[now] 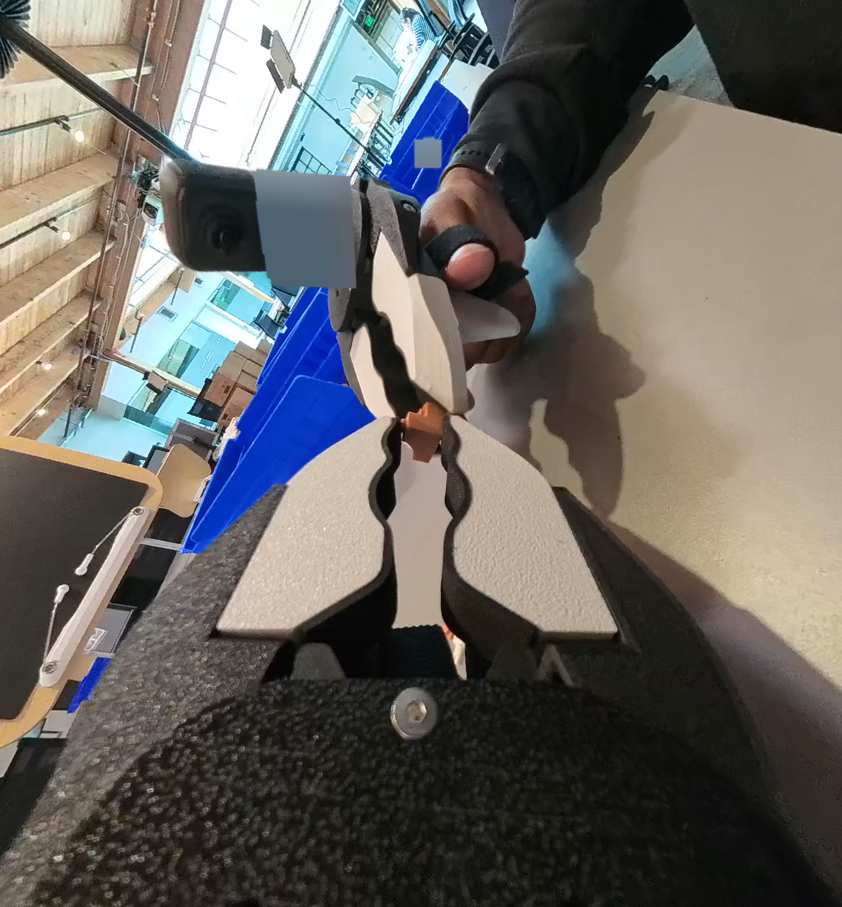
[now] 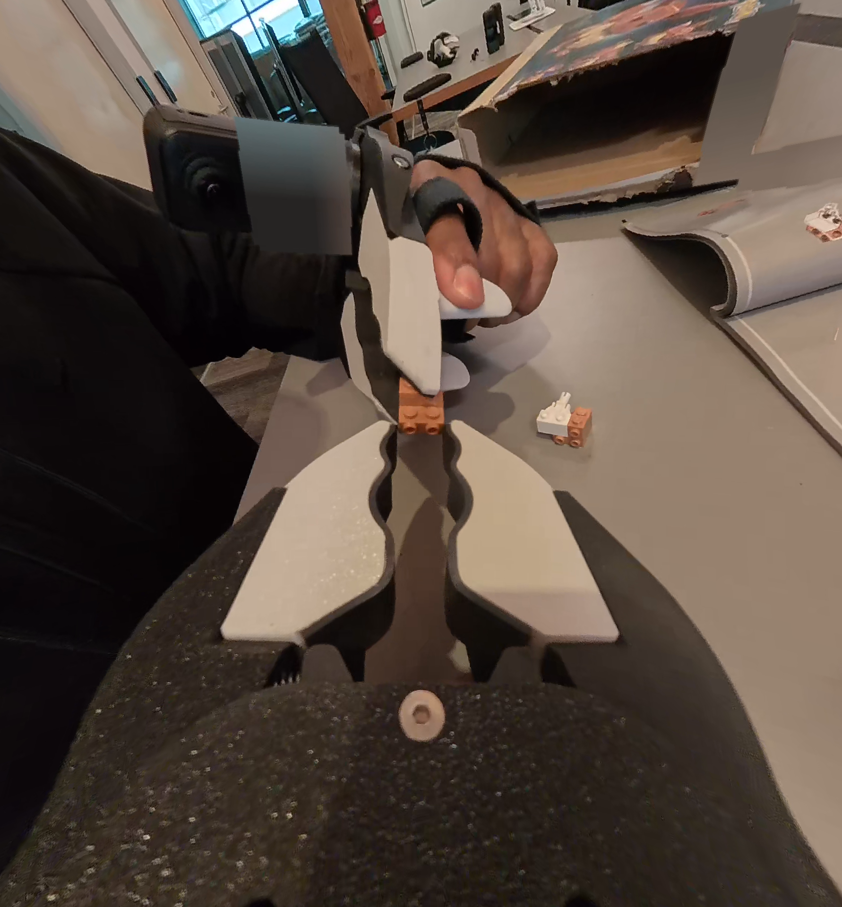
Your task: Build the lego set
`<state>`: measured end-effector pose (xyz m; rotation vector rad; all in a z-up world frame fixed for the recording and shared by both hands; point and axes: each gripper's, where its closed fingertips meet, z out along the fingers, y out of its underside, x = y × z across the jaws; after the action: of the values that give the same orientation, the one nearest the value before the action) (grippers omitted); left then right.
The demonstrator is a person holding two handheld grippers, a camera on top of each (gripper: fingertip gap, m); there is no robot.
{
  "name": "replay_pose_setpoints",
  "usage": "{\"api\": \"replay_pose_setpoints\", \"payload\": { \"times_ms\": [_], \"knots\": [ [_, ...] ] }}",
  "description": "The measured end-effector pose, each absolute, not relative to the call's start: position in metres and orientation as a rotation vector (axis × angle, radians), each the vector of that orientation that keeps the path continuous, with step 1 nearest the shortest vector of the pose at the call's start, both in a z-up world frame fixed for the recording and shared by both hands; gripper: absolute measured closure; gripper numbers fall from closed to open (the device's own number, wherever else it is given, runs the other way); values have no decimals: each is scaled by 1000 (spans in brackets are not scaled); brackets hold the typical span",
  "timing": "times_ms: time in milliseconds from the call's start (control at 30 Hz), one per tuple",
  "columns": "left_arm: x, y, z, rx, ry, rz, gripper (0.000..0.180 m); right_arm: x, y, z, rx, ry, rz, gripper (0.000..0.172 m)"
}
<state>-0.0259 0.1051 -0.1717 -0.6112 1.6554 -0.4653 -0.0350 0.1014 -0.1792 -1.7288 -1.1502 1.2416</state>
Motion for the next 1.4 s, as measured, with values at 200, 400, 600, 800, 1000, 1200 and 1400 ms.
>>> {"api": "replay_pose_setpoints", "payload": {
  "times_ms": [200, 400, 600, 800, 1000, 1200, 1400],
  "knots": [
    [-26, 106, -169, -623, 1643, -467, 165, -35, 102, -176, -1713, -1117, 1253, 155],
    [-25, 111, -168, -653, 1605, -469, 161, -33, 107, -174, -1697, -1089, 1247, 156],
    [-31, 113, -171, -830, 1637, -673, 151, -31, 108, -172, -1656, -1113, 1190, 156],
    [-32, 107, -169, -1083, 1633, -1053, 151, -33, 107, -176, -1617, -1179, 1104, 156],
    [-26, 104, -178, -1239, 1642, -1161, 148, -33, 106, -178, -1584, -1217, 1030, 156],
    [-26, 104, -178, -1288, 1616, -1239, 154, -34, 108, -183, -1564, -1255, 920, 156],
    [-26, 106, -179, -1286, 1626, -1220, 164, -34, 109, -184, -1561, -1265, 863, 156]
  ]
}}
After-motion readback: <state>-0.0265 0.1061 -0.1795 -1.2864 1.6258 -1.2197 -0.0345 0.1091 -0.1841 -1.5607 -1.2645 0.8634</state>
